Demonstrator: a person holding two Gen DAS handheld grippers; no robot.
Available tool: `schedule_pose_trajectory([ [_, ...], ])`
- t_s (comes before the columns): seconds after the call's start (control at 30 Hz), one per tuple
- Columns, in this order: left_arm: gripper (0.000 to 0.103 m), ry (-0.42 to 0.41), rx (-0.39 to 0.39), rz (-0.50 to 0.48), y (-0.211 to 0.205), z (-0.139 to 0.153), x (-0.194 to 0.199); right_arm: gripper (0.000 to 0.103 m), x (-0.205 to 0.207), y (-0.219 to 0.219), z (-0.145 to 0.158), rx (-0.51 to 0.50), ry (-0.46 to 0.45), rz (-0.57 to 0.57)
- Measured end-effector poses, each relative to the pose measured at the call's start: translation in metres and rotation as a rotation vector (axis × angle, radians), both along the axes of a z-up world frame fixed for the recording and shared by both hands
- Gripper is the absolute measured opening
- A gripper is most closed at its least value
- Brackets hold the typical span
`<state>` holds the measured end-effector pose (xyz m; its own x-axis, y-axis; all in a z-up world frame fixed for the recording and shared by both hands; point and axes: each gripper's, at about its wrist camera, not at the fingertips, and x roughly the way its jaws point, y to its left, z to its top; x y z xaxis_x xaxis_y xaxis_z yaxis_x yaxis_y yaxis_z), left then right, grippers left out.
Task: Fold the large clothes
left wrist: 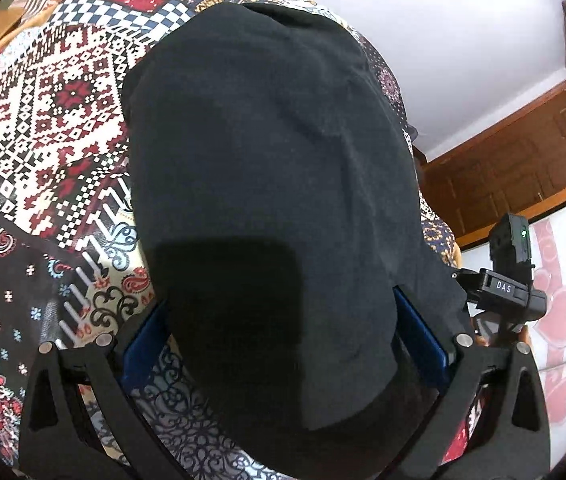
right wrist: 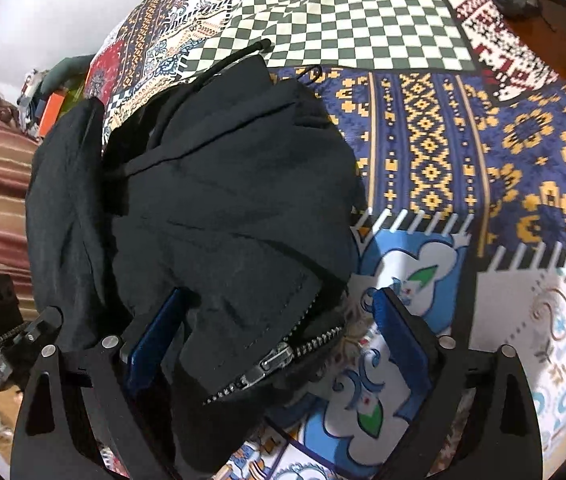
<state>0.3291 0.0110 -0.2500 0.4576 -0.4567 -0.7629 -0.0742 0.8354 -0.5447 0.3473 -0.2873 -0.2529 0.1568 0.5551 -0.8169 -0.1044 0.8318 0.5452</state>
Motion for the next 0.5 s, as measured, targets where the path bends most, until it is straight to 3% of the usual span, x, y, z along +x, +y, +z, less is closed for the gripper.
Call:
schedule_pose_trajectory([
  [0.2, 0.103, 0.007, -0.027, 0.018, -0.001, -0.004, 0.005, 0.092, 0.009, 0.009, -0.001, 0.02, 0.007, -0.007],
  [0.3, 0.103, 0.011, -0.046, 0.022, 0.002, -0.005, 0.004, 0.072, 0.012, 0.014, 0.001, 0.087, 0.029, -0.004],
  [0.5, 0.098, 0.001, -0.059, 0.007, 0.01, -0.005, 0.0, 0.057, 0.002, 0.018, -0.008, 0.162, 0.036, -0.015],
])
